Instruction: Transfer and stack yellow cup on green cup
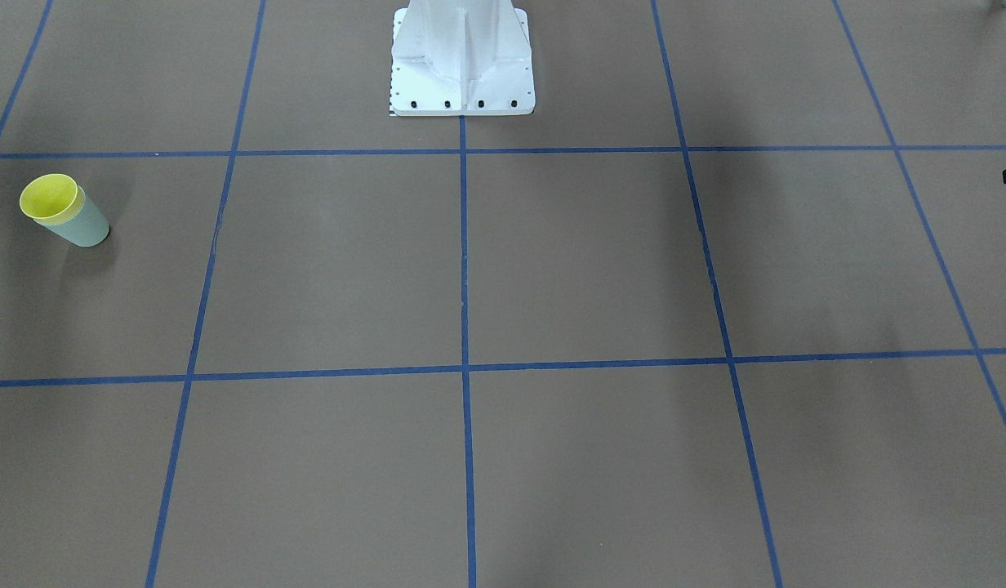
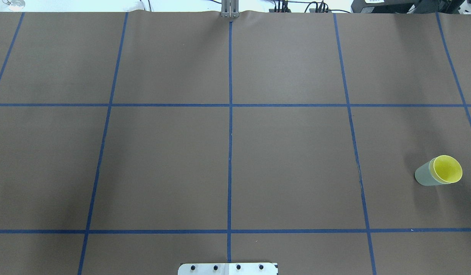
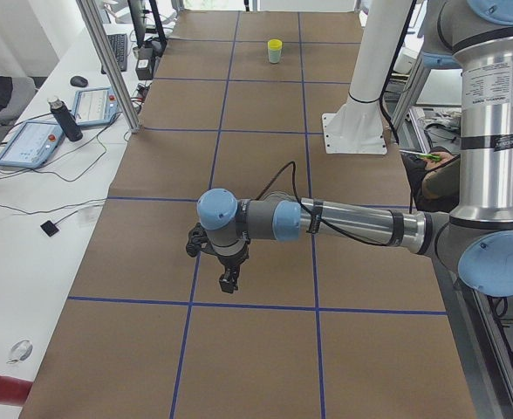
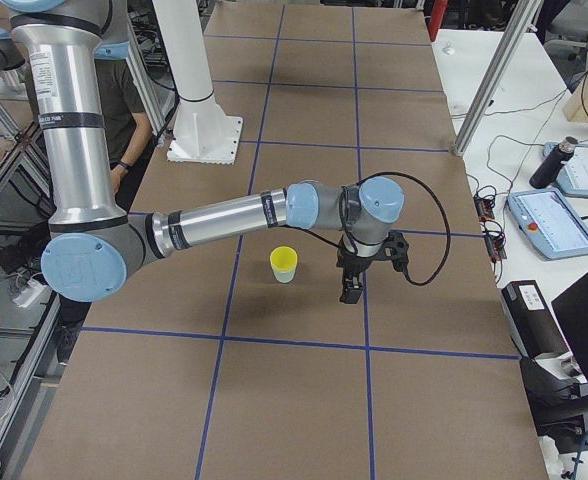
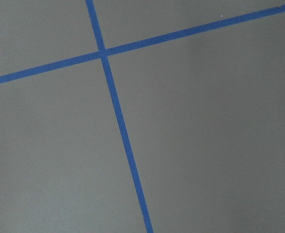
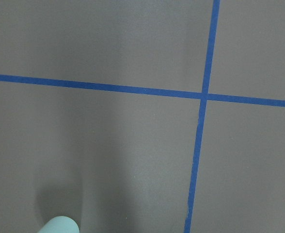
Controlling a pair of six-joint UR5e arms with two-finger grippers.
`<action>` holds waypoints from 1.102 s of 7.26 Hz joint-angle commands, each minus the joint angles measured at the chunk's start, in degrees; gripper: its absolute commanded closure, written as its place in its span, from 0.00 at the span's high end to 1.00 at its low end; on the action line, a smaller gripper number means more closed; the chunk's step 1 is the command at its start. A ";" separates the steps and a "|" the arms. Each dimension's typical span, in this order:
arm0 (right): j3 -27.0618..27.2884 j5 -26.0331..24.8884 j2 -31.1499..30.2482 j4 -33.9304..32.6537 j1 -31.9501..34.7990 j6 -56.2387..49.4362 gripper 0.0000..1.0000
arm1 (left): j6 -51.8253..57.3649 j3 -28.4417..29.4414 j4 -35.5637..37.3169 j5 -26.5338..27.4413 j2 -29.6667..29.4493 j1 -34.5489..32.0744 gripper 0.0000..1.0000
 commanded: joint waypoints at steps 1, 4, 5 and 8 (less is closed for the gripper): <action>0.02 0.00 -0.01 0.00 0.00 -0.02 1.00 | 0.00 -0.01 0.00 0.00 -0.05 0.00 1.00; 0.10 0.35 -0.01 0.00 0.00 -0.02 1.00 | 0.00 0.08 0.09 0.00 -0.05 0.00 1.00; 0.10 0.53 -0.01 0.00 0.00 -0.02 1.00 | 0.00 0.08 0.00 0.00 -0.05 0.09 1.00; 0.11 0.79 -0.01 0.00 0.00 0.07 1.00 | 0.00 0.08 0.00 0.00 -0.05 0.09 1.00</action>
